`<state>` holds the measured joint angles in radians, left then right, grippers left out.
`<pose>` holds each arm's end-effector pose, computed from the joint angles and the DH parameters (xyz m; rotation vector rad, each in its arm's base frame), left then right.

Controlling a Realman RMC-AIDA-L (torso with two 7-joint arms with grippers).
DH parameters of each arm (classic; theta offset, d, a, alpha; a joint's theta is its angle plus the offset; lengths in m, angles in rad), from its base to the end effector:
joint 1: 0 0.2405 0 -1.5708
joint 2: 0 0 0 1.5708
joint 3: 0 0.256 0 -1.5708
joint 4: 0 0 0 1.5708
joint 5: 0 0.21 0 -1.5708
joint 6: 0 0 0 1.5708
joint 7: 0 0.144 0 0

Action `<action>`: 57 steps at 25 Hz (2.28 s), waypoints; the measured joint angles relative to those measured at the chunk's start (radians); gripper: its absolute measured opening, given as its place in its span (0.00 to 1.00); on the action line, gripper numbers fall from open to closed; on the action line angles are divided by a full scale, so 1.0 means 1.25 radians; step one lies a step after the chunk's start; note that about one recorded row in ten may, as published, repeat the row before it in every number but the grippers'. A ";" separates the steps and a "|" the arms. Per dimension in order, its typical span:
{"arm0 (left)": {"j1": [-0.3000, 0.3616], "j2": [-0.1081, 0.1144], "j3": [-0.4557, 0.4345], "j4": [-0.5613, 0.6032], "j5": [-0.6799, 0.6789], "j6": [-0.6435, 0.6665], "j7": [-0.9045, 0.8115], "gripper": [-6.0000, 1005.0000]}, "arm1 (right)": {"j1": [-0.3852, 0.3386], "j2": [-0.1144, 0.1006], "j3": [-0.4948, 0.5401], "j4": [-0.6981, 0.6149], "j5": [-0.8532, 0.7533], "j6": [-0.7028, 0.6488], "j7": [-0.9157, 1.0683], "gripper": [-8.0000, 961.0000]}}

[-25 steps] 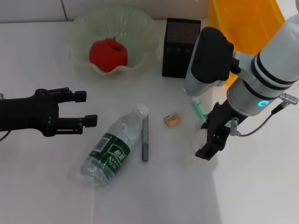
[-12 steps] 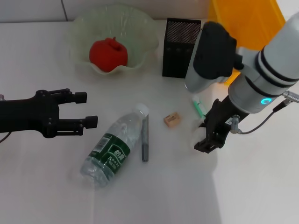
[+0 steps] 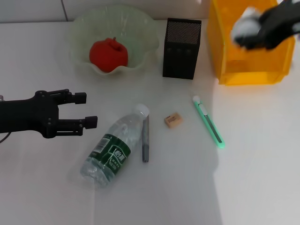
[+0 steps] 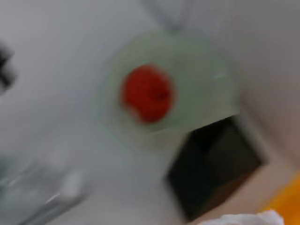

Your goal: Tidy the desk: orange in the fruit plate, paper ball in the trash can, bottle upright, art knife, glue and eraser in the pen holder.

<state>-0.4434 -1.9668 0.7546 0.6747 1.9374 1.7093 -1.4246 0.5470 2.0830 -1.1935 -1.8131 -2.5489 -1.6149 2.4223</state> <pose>-0.2871 0.3035 0.0410 -2.7941 -0.6663 -0.6967 0.1192 0.3536 0.0898 -2.4588 0.4960 -0.1638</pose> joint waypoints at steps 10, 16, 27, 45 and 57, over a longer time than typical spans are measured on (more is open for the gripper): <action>-0.010 -0.001 0.000 -0.001 0.000 -0.004 -0.001 0.80 | -0.018 -0.007 0.122 0.216 0.059 0.275 -0.038 0.53; -0.012 -0.001 0.000 0.004 0.000 -0.007 -0.005 0.80 | -0.009 -0.007 0.133 0.258 0.061 0.300 -0.053 0.65; -0.006 -0.037 0.005 0.164 0.002 -0.008 -0.157 0.79 | -0.166 -0.006 0.250 0.212 0.477 0.087 -0.256 0.73; -0.160 -0.085 0.474 0.514 0.311 -0.189 -0.871 0.78 | -0.261 -0.020 0.341 0.882 0.670 -0.171 -0.838 0.74; -0.229 -0.090 0.646 0.376 0.391 -0.354 -1.026 0.77 | -0.260 -0.023 0.341 0.924 0.662 -0.140 -0.858 0.74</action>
<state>-0.7295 -2.0792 1.5625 1.1448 2.4257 1.2671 -2.7070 0.2218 2.0548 -0.7670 -0.6585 -1.7209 -1.7893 1.3495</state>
